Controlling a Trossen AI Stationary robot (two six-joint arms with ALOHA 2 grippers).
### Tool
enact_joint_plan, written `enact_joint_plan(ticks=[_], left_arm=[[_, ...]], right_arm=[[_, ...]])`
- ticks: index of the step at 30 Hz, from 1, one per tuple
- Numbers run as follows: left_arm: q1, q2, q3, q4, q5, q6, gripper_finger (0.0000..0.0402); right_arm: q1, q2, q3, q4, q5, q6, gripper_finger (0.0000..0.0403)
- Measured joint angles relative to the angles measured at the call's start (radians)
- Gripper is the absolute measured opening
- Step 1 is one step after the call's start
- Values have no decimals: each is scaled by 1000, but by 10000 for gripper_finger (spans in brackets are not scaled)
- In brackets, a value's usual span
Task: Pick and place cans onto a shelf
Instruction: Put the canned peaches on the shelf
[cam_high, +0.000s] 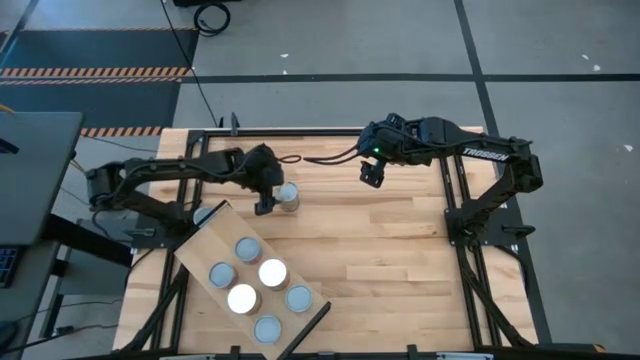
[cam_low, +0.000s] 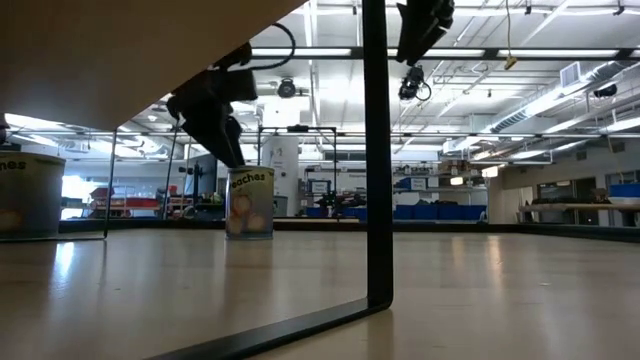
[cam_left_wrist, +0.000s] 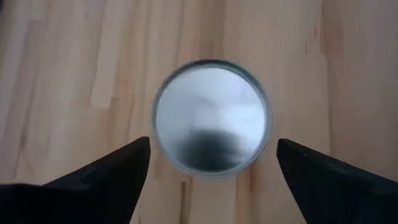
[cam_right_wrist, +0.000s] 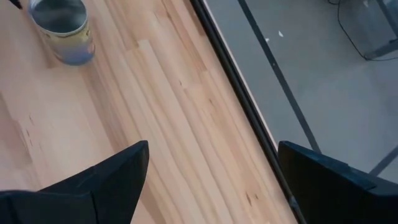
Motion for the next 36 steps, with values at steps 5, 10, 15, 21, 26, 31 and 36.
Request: enact_joint_plan(ticks=[5, 10, 15, 21, 26, 31, 36], left_arm=[[-5, 66, 0, 19, -49, 30, 357], [-8, 94, -1, 75, -57, 28, 357], [-11, 118, 1, 188, -38, 24, 357], [-17, 161, -1, 201, -14, 15, 357], [-29, 184, 0, 277, -7, -31, 357], [-42, 199, 1, 335, -3, -123, 357], [-52, 223, 0, 364, -6, -205, 357]], right_arm=[[0, 0, 0, 7, -1, 20, 364], [0, 0, 0, 8, -4, 42, 364], [1, 0, 0, 11, -37, 75, 364], [7, 0, 0, 18, -75, 76, 364], [7, 0, 0, 23, -75, 80, 364], [7, 0, 0, 28, -79, 80, 364], [7, 0, 0, 28, -79, 80, 363]])
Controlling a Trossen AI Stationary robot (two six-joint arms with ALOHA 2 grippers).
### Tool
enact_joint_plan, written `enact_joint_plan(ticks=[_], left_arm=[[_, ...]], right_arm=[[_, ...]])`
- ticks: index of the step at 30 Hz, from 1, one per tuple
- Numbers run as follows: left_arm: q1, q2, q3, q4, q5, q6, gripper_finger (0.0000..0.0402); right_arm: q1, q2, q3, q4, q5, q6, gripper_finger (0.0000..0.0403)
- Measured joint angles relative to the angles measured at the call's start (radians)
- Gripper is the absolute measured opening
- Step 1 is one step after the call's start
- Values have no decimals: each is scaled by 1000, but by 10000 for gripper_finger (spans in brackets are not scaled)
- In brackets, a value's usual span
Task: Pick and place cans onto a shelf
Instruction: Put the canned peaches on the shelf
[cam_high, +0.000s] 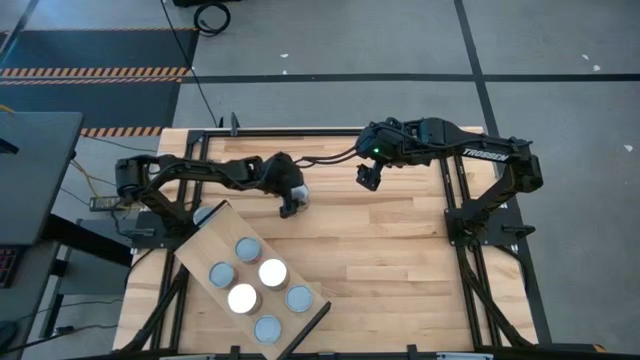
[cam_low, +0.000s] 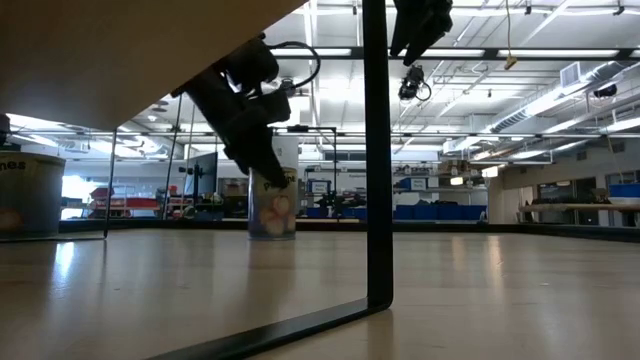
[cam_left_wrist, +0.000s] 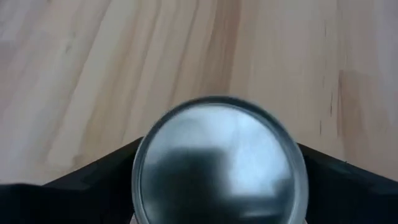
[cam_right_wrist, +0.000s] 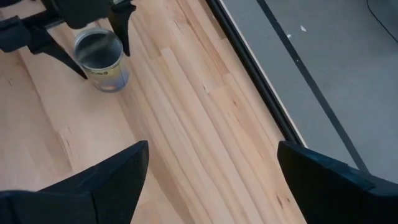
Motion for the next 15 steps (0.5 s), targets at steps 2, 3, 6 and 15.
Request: enact_joint_plan(ticks=[2, 3, 6, 15], left_arm=[[-1, 13, -1, 16, 1, -15, 357], [-1, 13, -1, 9, 1, -23, 357], [-2, 14, -1, 24, 0, -41, 346], [-2, 7, 93, -92, 0, -10, 305]], right_arm=[[0, 0, 0, 0, 0, 0, 363], [0, 0, 0, 0, 0, 0, 363], [0, 0, 0, 2, 0, 0, 363], [0, 0, 0, 4, 0, -3, 363]])
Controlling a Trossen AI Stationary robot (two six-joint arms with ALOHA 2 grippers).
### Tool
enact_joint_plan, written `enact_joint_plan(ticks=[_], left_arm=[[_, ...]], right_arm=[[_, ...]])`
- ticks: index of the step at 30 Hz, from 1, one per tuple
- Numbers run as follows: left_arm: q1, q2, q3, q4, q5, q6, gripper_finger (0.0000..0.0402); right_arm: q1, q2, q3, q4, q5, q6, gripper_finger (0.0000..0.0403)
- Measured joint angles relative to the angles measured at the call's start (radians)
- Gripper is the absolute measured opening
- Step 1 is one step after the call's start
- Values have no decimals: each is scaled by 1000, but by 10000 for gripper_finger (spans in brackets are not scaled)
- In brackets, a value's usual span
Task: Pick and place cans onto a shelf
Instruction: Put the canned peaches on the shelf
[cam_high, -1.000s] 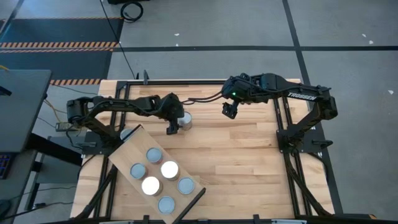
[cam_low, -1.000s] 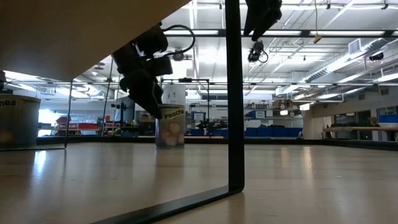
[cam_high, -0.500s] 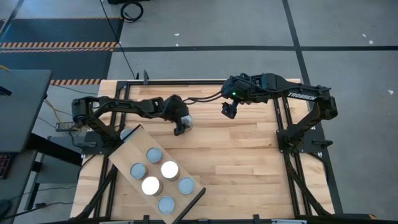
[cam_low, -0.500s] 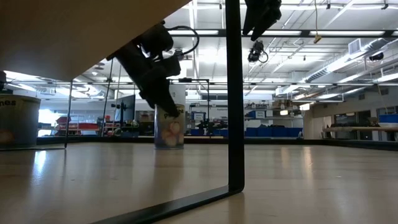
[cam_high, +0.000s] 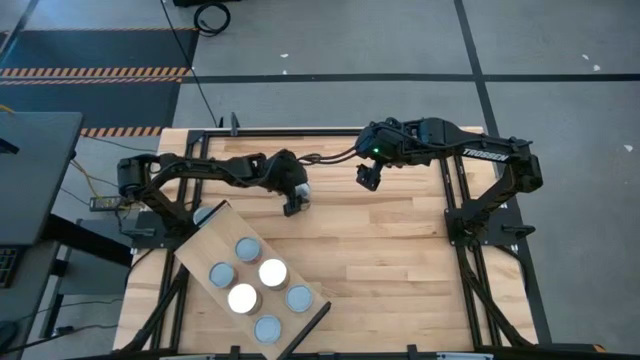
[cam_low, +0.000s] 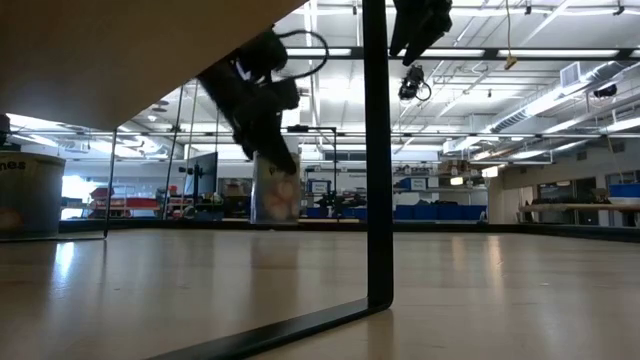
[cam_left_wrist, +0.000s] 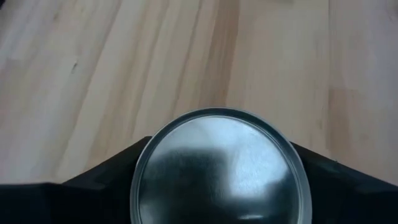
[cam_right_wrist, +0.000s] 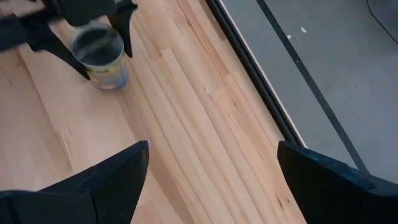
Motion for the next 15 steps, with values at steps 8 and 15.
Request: enact_joint_plan(ticks=[8, 15], left_arm=[[-7, -101, 291, -447, 157, 194, 305], [-36, -311, 372, -680, 258, 278, 305]], right_arm=[[0, 0, 0, 27, -4, -51, 363], [0, 0, 0, 135, -53, -137, 363]])
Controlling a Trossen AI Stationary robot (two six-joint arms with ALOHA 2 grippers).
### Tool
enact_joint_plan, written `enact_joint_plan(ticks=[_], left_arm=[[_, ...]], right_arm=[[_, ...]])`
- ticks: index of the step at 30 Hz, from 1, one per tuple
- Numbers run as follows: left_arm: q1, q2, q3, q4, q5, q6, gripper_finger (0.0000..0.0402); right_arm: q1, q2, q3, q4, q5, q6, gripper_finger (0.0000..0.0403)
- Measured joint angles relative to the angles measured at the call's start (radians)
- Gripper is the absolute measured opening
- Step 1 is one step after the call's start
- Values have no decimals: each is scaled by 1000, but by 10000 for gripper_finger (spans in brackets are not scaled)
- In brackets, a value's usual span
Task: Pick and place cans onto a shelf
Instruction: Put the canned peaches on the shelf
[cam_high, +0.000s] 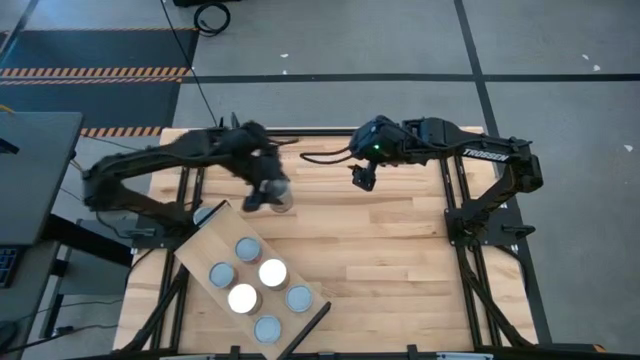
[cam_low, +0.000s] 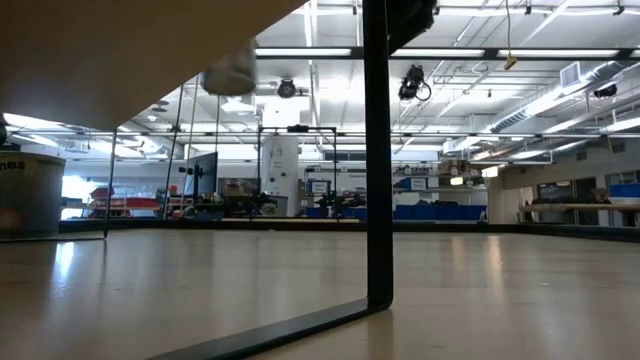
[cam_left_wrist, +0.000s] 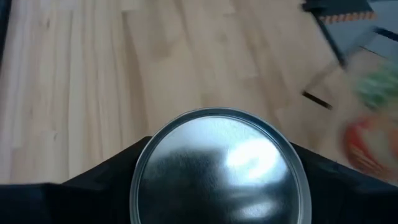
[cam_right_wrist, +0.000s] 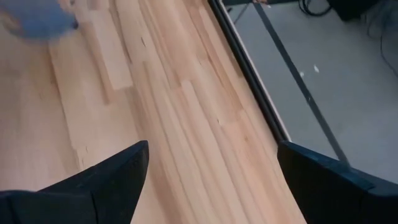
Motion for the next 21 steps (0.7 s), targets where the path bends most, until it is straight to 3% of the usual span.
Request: enact_joint_plan(ticks=[4, 11, 14, 21], left_arm=[[-45, -140, 0, -114, 10, 65, 305], [-83, -341, 0, -363, -12, 222, 305], [-96, -378, 0, -402, -53, 256, 305], [-202, -403, 0, -467, -26, 208, 305]], right_arm=[[1, 0, 0, 16, -25, -87, 363], [18, 0, 0, 65, -25, -61, 363], [35, 7, 0, 90, -26, 13, 363], [106, 45, 0, 152, 29, 130, 363]])
